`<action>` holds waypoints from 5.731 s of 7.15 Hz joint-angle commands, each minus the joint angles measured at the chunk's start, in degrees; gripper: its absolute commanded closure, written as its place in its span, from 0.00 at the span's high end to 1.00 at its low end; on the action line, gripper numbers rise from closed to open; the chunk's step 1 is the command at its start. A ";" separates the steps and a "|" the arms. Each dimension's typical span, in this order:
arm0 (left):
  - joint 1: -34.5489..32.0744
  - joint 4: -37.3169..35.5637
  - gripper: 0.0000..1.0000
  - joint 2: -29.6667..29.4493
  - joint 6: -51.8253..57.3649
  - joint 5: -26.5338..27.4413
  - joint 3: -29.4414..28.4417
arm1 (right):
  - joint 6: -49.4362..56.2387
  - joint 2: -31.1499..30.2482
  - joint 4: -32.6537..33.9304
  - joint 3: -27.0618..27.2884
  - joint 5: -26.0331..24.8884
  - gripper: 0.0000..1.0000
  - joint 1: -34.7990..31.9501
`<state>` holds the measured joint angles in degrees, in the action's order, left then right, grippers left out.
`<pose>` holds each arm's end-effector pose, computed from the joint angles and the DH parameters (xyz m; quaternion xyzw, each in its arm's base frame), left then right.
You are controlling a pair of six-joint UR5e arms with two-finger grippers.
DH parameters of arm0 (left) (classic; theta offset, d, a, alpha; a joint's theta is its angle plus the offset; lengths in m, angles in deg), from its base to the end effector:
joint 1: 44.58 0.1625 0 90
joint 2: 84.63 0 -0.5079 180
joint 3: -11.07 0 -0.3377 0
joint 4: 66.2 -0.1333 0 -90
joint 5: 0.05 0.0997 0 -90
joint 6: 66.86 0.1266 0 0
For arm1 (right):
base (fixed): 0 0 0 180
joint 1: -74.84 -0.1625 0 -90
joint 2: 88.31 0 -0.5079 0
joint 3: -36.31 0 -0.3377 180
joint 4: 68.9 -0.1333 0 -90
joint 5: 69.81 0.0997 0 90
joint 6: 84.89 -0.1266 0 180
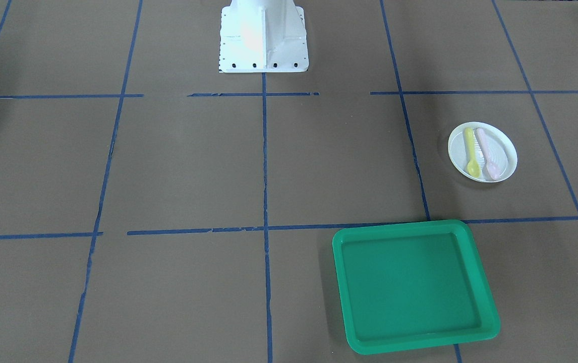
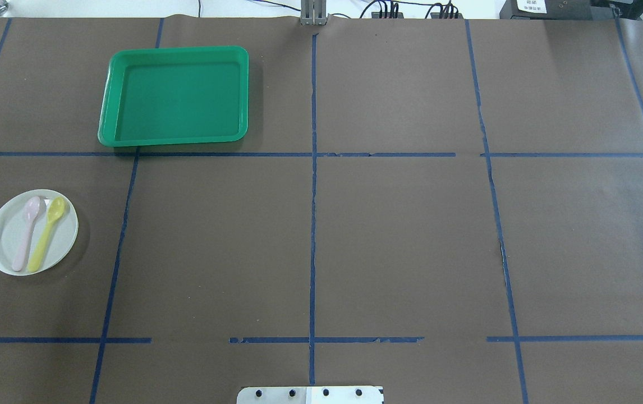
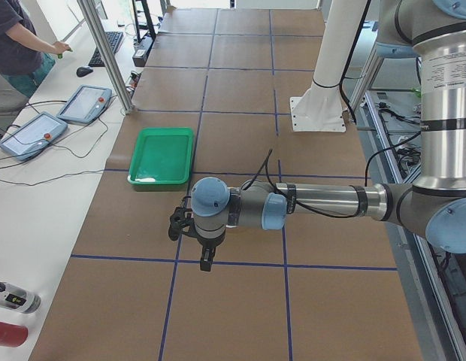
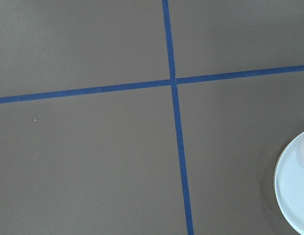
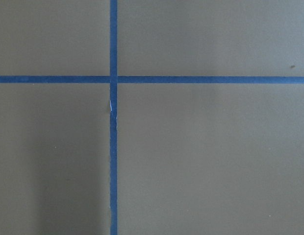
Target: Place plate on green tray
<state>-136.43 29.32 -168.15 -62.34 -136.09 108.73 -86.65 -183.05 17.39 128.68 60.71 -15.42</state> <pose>-0.0547 -0.3880 0.7358 0.0754 0.3868 0.0443 0.9180 0.0528 -0.3971 0.7765 0.0064 -0.3464 0.0125 0.9380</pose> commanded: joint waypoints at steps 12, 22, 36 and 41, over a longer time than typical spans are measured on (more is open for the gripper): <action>35.24 47.39 0.96 -0.41 -53.48 8.33 -13.98 | 0.00 0.00 -0.07 0.00 0.00 1.00 0.00; 33.76 49.59 0.00 3.27 -42.36 -1.96 -13.54 | 0.00 0.00 0.02 0.00 0.00 1.00 0.00; 27.50 37.55 0.00 -35.72 -61.88 -3.45 -34.00 | 0.00 0.00 -0.07 0.00 0.00 1.00 0.00; 30.56 51.78 0.00 -41.71 -85.08 3.45 -45.09 | 0.09 0.00 0.02 0.00 0.00 1.00 0.00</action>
<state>-107.80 77.76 -208.31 -141.84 -137.19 66.12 -86.63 -183.05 17.40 128.68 60.71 -15.43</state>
